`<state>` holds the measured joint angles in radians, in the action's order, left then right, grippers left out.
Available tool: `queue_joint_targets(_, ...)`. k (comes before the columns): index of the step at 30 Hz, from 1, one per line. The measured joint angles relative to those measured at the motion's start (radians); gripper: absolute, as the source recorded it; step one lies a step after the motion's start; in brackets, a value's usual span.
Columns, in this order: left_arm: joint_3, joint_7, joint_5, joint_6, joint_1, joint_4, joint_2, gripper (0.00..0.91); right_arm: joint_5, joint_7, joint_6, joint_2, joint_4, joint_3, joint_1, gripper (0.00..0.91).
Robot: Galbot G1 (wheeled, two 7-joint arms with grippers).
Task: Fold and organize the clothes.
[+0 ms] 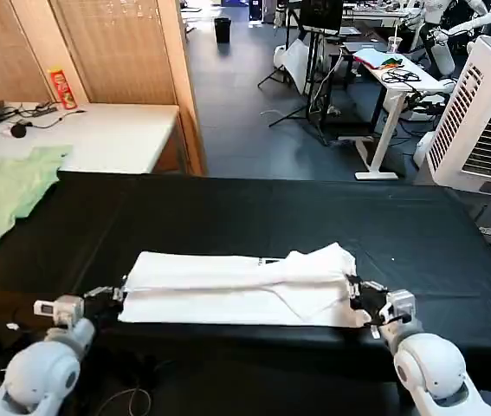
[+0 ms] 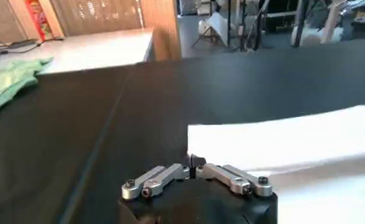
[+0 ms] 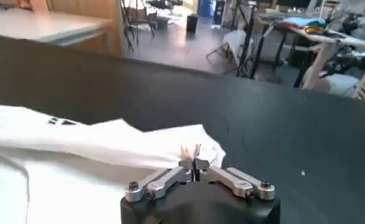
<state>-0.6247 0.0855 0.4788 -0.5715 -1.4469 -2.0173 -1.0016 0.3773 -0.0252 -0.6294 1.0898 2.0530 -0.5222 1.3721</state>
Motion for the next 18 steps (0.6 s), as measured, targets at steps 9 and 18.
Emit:
queue_joint_targets(9,-0.009,0.001,-0.025,-0.022,-0.029,-0.034,-0.008,0.878,0.088,-0.036,-0.020,-0.005,0.070,-0.053,0.041,0.878)
queue_joint_targets(18,-0.030,0.036,0.091,-0.037,0.090,-0.005,-0.034,0.878,0.168,-0.116,0.013,0.046,-0.039,-0.023,-0.123,0.878)
